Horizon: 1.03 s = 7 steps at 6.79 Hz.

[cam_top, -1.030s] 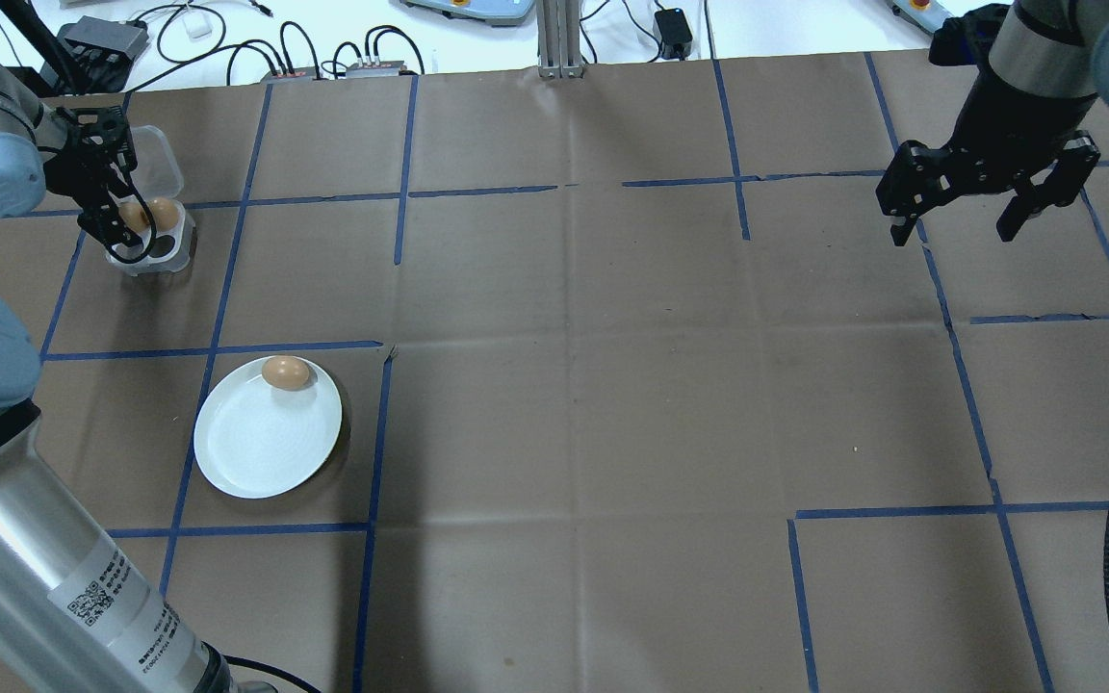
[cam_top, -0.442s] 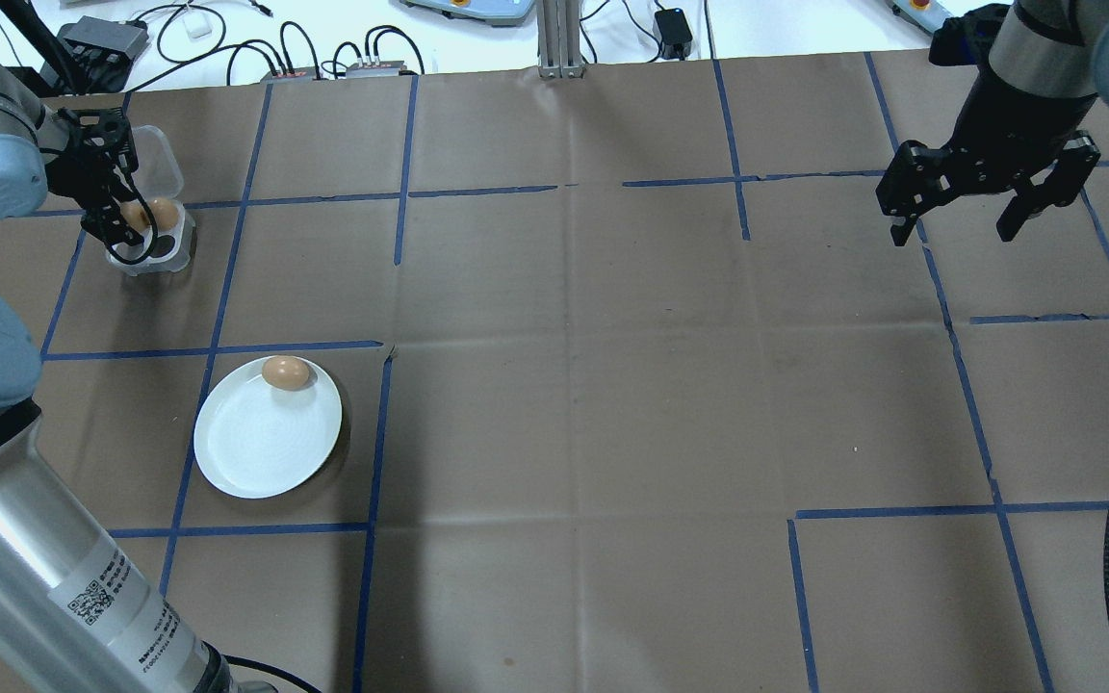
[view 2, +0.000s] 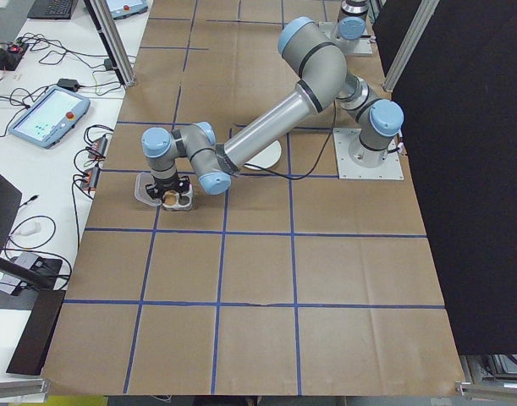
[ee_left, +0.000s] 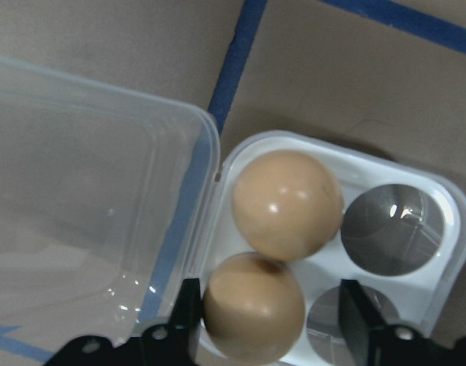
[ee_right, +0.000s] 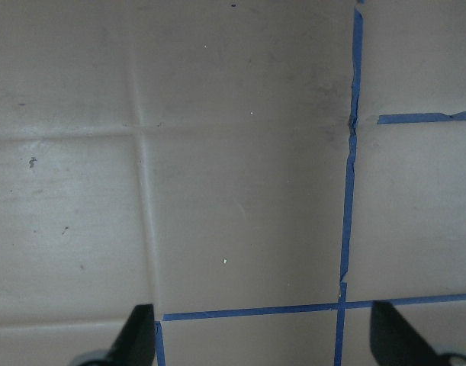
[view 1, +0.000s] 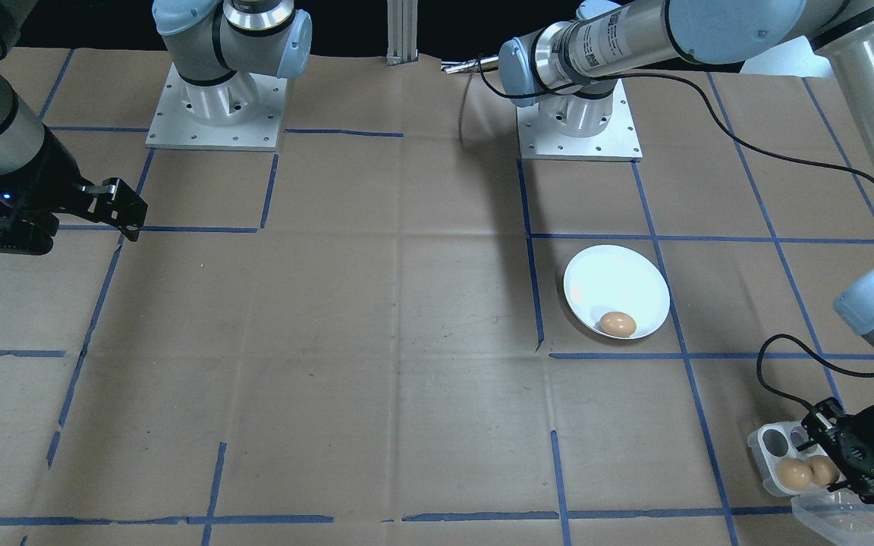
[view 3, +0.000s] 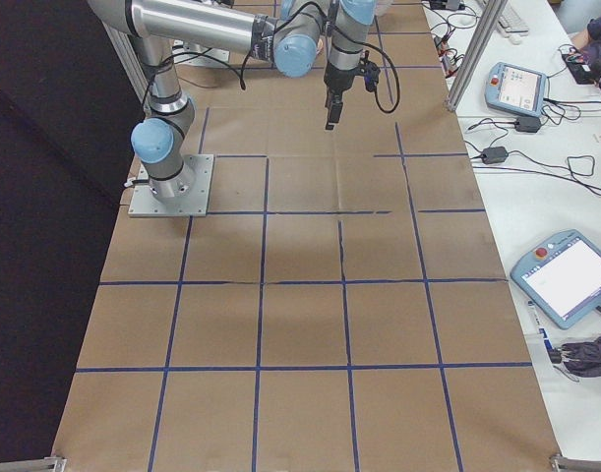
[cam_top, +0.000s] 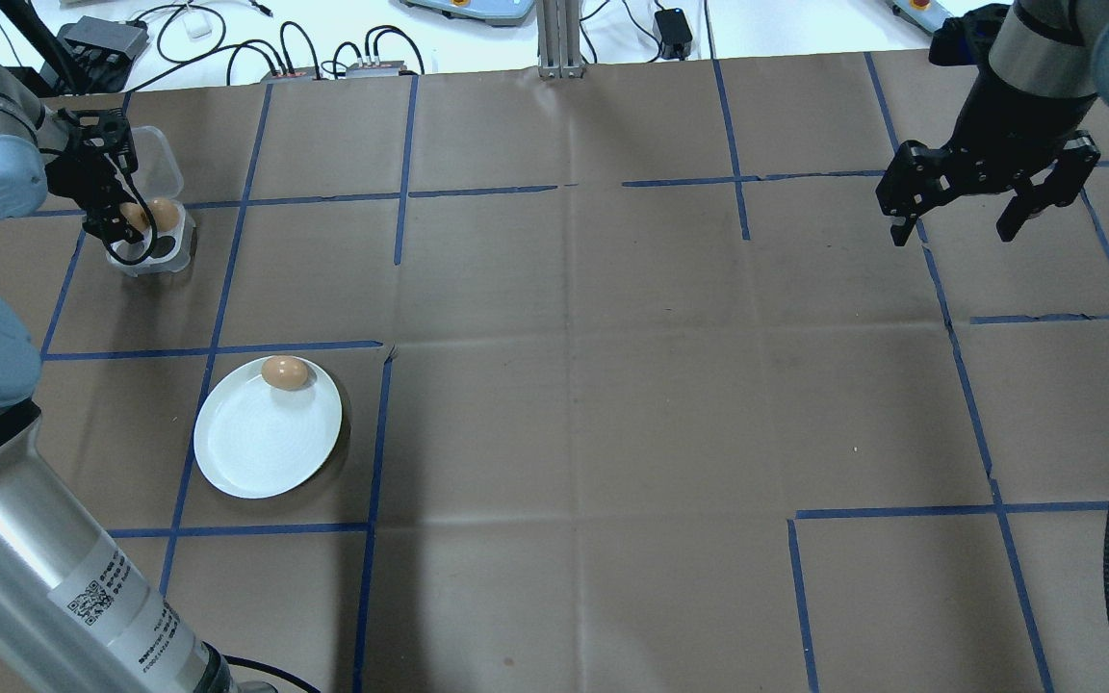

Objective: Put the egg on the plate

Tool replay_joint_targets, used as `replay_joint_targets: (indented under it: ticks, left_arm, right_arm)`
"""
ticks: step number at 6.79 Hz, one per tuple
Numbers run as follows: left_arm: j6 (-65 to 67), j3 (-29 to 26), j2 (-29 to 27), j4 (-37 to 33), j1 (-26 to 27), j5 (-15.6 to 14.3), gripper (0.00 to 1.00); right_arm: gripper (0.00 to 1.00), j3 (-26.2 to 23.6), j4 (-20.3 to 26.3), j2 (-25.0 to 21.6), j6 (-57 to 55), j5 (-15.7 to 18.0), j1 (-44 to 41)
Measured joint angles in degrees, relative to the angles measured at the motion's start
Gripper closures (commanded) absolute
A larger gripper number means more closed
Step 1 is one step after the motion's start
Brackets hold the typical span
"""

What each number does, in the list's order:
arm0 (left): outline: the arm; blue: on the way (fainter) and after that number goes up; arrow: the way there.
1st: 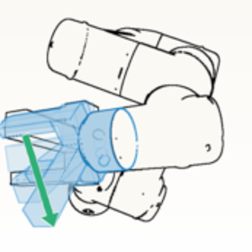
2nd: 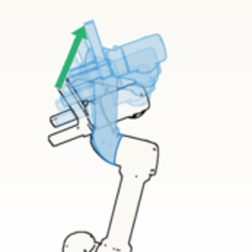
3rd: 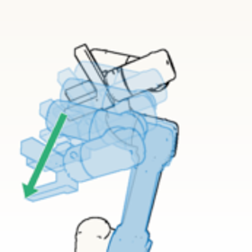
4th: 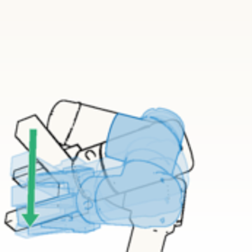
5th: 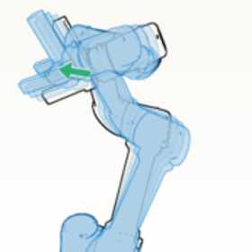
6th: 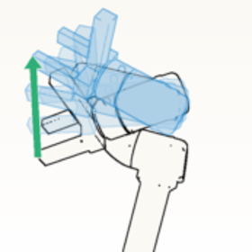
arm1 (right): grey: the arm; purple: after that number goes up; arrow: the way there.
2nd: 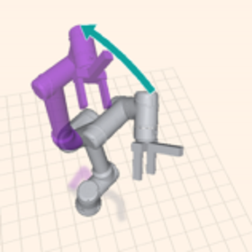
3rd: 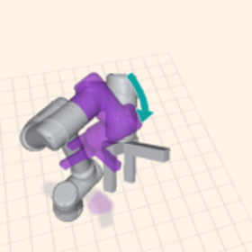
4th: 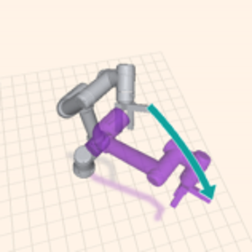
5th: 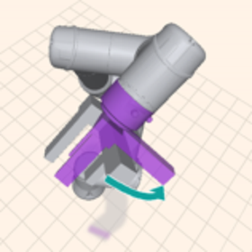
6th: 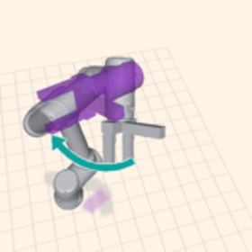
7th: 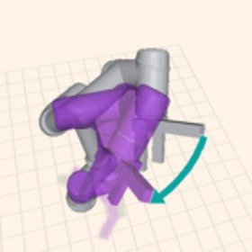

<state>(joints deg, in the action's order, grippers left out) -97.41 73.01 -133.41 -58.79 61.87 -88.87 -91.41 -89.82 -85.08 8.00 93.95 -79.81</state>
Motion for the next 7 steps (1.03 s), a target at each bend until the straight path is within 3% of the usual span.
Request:
replay_joint_targets:
  ticks: [2, 7]
  left_arm:
    - [0.23, 0.04, 0.06, -0.02, 0.00, 0.01, 0.77]
    - [1.17, 1.59, 4.81, -4.57, 0.01, -0.56, 0.79]
  right_arm:
    - [0.00, 0.00, 0.00, 0.00, 0.00, 0.00, 0.00]
    - [0.00, 0.00, 0.00, 0.00, 0.00, 0.00, 0.00]
